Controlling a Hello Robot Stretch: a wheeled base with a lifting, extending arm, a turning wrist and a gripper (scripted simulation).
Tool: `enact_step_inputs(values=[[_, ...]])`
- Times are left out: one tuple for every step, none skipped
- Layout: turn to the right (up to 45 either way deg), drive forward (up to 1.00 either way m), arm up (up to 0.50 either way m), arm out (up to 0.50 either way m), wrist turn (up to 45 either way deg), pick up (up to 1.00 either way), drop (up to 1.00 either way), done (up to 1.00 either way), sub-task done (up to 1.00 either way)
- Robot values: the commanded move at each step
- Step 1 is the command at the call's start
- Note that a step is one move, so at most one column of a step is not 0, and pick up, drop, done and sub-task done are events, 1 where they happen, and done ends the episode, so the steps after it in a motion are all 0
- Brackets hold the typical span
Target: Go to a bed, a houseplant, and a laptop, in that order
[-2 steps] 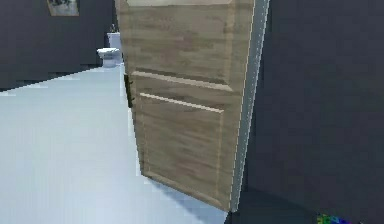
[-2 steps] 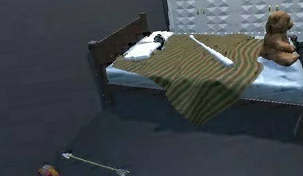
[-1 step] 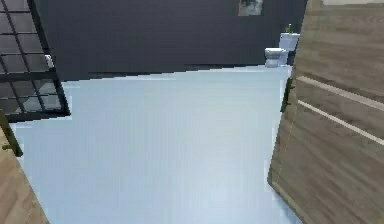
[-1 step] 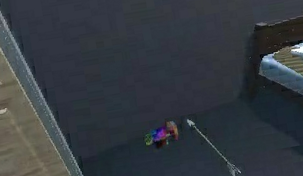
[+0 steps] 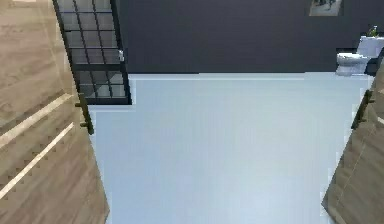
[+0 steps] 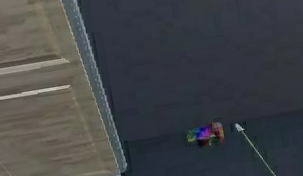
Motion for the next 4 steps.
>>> enact_step_inputs(values=[[0.0, 1.00, 0.00, 0.00, 0.0, 0.00, 0.00, 0.00, 0.00], [-3.0, 0.00, 0.00, 0.00, 0.0, 0.00, 0.00, 0.00, 0.00], [0.0, 0.30, 0.00, 0.00, 0.0, 0.00, 0.00, 0.00, 0.00], [-45.0, 0.00, 0.00, 0.00, 0.0, 0.00, 0.00, 0.00, 0.00]])
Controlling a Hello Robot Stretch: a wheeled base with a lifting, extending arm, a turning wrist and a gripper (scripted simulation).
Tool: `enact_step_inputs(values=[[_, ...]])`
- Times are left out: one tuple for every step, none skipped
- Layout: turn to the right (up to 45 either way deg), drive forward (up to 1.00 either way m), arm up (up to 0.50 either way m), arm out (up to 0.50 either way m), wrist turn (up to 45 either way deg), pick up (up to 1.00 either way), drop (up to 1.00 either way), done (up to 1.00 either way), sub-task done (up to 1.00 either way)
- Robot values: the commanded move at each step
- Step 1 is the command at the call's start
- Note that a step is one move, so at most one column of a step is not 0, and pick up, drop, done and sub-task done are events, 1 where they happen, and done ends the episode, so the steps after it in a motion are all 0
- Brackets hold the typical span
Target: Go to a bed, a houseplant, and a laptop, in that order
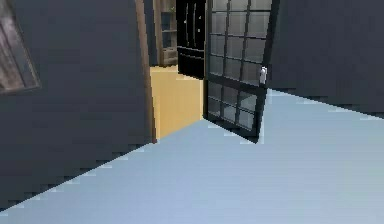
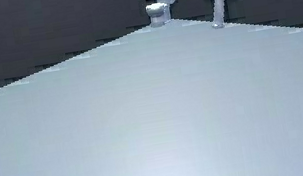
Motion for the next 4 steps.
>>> enact_step_inputs(values=[[-3.0, 0.00, 0.00, 0.00, 0.0, 0.00, 0.00, 0.00, 0.00], [0.0, 1.00, 0.00, 0.00, 0.0, 0.00, 0.00, 0.00, 0.00], [0.0, 0.95, 0.00, 0.00, 0.0, 0.00, 0.00, 0.00, 0.00], [-18.0, 0.00, 0.00, 0.00, 0.0, 0.00, 0.00, 0.00, 0.00]])
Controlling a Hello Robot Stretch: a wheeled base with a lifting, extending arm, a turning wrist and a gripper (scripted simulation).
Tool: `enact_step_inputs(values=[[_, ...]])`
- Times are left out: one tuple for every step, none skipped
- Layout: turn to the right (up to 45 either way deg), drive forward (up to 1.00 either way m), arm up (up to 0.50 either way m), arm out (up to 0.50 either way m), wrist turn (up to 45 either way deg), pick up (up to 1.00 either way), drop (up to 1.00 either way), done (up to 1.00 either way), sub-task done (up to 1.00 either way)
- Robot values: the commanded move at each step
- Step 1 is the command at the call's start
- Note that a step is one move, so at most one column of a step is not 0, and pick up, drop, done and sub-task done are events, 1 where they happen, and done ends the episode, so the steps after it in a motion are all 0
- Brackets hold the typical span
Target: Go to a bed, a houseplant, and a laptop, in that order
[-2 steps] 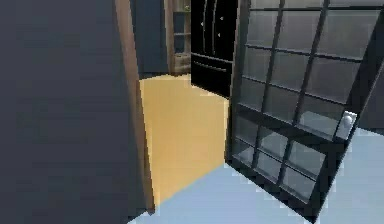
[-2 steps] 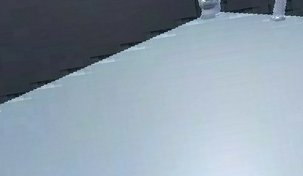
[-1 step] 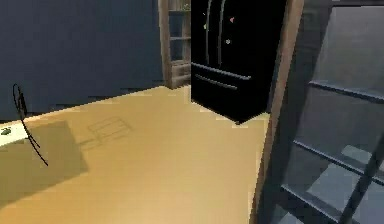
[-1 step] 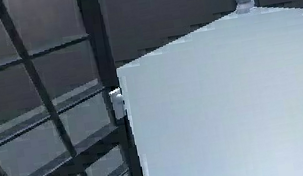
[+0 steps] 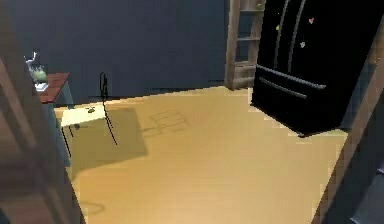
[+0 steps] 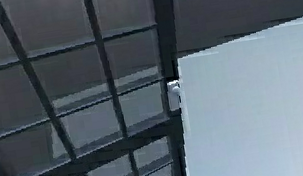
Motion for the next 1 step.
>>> enact_step_inputs(values=[[0.0, 0.65, 0.00, 0.00, 0.0, 0.00, 0.00, 0.00, 0.00]])
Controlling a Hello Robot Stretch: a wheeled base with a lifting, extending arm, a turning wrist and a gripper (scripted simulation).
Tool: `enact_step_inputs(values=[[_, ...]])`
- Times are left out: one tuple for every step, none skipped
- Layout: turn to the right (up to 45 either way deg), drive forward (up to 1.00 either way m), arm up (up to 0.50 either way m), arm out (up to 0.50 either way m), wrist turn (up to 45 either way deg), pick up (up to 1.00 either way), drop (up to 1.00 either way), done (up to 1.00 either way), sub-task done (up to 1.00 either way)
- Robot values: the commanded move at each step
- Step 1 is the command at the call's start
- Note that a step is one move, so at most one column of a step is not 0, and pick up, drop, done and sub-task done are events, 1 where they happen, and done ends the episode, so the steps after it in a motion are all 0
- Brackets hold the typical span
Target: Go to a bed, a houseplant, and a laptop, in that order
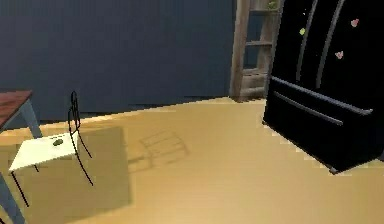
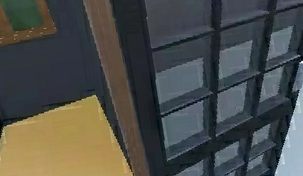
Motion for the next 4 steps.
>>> enact_step_inputs(values=[[-45.0, 0.00, 0.00, 0.00, 0.0, 0.00, 0.00, 0.00, 0.00], [-18.0, 0.00, 0.00, 0.00, 0.0, 0.00, 0.00, 0.00, 0.00], [0.0, 0.30, 0.00, 0.00, 0.0, 0.00, 0.00, 0.00, 0.00], [-39.0, 0.00, 0.00, 0.00, 0.0, 0.00, 0.00, 0.00, 0.00]])
